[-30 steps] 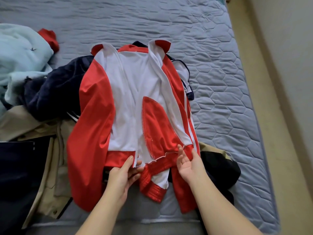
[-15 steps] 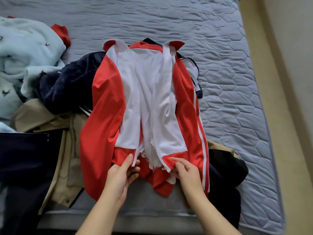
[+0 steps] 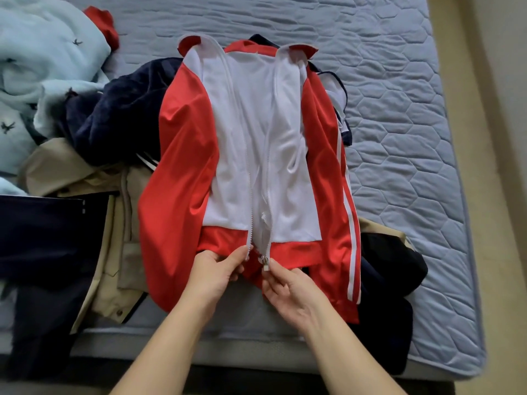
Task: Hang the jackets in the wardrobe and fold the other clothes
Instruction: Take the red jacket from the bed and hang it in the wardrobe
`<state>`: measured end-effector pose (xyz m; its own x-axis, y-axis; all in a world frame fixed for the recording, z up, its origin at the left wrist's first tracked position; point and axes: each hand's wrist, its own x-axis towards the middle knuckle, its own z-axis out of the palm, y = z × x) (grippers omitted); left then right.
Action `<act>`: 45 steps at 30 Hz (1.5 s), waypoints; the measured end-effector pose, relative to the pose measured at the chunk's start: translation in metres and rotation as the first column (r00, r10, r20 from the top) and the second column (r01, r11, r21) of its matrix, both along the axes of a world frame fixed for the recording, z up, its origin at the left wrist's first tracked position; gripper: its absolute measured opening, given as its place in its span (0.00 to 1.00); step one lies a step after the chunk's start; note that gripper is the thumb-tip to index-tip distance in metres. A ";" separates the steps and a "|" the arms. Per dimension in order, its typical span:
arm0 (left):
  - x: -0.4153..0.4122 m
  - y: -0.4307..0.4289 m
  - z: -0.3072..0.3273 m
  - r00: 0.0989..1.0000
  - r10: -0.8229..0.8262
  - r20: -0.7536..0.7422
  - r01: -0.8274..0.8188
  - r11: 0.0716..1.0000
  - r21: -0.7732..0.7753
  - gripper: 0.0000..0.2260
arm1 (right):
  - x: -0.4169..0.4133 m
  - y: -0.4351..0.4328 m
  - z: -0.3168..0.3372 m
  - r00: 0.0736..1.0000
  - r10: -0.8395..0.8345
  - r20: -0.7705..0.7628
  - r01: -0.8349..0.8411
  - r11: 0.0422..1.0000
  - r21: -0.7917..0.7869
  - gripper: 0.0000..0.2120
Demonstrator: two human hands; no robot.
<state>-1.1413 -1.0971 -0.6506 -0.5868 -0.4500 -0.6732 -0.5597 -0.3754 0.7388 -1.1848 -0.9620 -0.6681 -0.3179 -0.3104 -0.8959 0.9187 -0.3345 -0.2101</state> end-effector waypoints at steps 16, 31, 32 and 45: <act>0.000 0.007 0.019 0.983 -0.055 -0.176 0.055 0.998 -0.004 0.13 | 0.012 -0.002 0.012 0.950 0.056 -0.307 -0.078 0.995 -0.059 0.12; 0.006 0.031 0.024 0.919 0.158 -0.360 -0.198 0.977 -0.076 0.07 | 0.025 -0.016 0.036 0.939 -0.105 -0.327 0.114 0.994 0.006 0.07; 0.006 0.032 0.025 0.917 0.154 -0.367 -0.197 0.977 -0.084 0.06 | 0.025 -0.016 0.038 0.937 -0.116 -0.329 0.123 0.992 0.002 0.08; 0.022 0.026 0.023 0.969 -0.233 -0.085 0.112 0.717 -0.688 0.12 | 0.029 -0.013 0.040 0.966 -0.198 -0.167 0.209 0.976 0.056 0.06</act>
<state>-1.1194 -1.0714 -0.6274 -0.7677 -0.6283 -0.1263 -0.4213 0.3463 0.8382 -1.1558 -0.9754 -0.6284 -0.5079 -0.1607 -0.8463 0.7856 -0.4893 -0.3786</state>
